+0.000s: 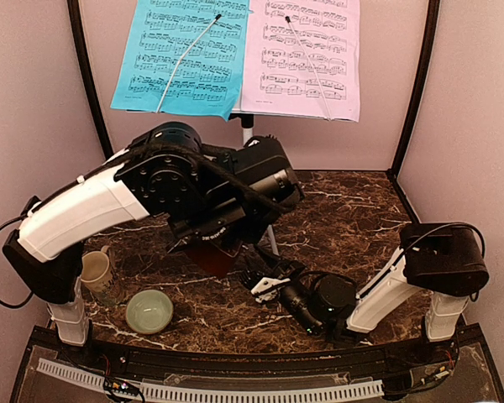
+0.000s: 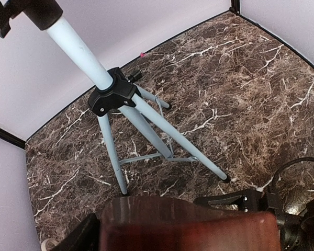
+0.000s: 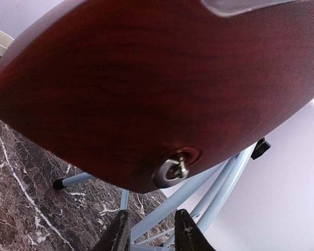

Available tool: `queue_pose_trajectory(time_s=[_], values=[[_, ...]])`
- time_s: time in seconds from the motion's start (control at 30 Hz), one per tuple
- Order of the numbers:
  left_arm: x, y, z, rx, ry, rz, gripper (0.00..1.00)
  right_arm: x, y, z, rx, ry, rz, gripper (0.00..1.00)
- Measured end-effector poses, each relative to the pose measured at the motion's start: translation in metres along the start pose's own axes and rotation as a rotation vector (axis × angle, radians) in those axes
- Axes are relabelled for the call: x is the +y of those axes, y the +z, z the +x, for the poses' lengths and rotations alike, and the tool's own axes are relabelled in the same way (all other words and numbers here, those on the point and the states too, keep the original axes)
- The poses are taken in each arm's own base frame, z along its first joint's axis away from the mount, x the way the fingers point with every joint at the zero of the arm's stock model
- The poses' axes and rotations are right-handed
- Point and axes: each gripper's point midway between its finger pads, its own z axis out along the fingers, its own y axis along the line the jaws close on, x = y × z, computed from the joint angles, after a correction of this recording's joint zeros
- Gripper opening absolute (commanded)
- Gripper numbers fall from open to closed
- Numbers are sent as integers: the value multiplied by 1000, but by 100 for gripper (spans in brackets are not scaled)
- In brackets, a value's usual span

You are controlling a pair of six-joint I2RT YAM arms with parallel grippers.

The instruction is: Set up the instrument practice props

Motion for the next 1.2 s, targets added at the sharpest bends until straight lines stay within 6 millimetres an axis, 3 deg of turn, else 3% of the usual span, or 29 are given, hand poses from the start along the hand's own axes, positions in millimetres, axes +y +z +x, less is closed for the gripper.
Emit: queue_pose_trajectory(time_s=[0.4, 0.67, 1.2], values=[[4, 22, 23, 70, 20, -56, 0, 3, 1, -6, -33, 48, -21, 32], [20, 18, 18, 62, -26, -62, 1, 9, 9, -14, -56, 83, -25, 32], [30, 21, 17, 69, -41, -82, 1, 22, 32, -16, -43, 63, 15, 20]])
